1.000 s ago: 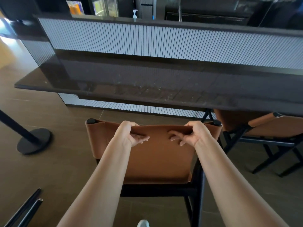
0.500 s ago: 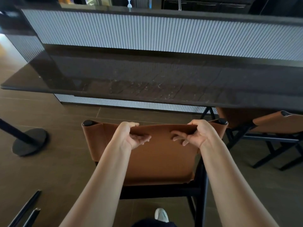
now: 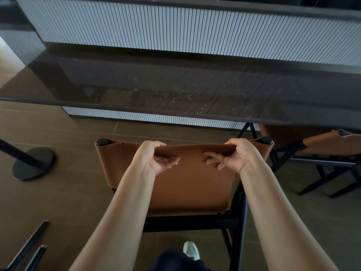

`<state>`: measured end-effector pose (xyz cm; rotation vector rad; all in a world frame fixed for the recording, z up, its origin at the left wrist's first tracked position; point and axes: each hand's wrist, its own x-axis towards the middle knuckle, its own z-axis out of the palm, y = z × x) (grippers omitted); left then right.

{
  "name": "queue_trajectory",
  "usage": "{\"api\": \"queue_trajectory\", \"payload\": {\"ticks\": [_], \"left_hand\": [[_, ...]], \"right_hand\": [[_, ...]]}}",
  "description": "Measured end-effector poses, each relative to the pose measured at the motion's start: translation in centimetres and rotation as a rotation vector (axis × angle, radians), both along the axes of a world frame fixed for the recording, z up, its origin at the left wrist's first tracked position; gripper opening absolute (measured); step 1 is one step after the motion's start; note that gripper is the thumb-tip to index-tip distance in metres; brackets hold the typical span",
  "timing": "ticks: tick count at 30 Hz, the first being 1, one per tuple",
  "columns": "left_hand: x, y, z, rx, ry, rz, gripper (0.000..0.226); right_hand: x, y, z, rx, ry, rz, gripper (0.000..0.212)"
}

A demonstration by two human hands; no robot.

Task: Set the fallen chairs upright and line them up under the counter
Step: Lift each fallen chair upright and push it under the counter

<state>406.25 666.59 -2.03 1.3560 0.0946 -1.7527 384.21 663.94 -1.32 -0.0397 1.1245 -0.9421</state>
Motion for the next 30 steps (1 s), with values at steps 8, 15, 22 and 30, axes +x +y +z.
{"api": "queue_trajectory", "payload": {"ticks": [8,15,22,30], "left_hand": [[-0.5,1.3,0.3,0.021,-0.042,-0.034,0.016],[-0.4,1.4,0.8,-0.026,-0.089,-0.044,0.015],[-2.8,-2.3,1.8,-0.091,-0.175,-0.029,0.015],[-7.3,-10.1,3.1,-0.157,-0.145,0.007,0.016]], "right_hand": [[-0.3,1.0,0.0,0.032,0.001,-0.021,0.052],[-0.3,1.4,0.0,0.04,-0.03,-0.053,0.039],[-2.2,-1.7,-0.4,0.096,-0.153,-0.204,0.064],[-6.8,-9.7,0.4,-0.017,-0.186,-0.232,0.034]]}}
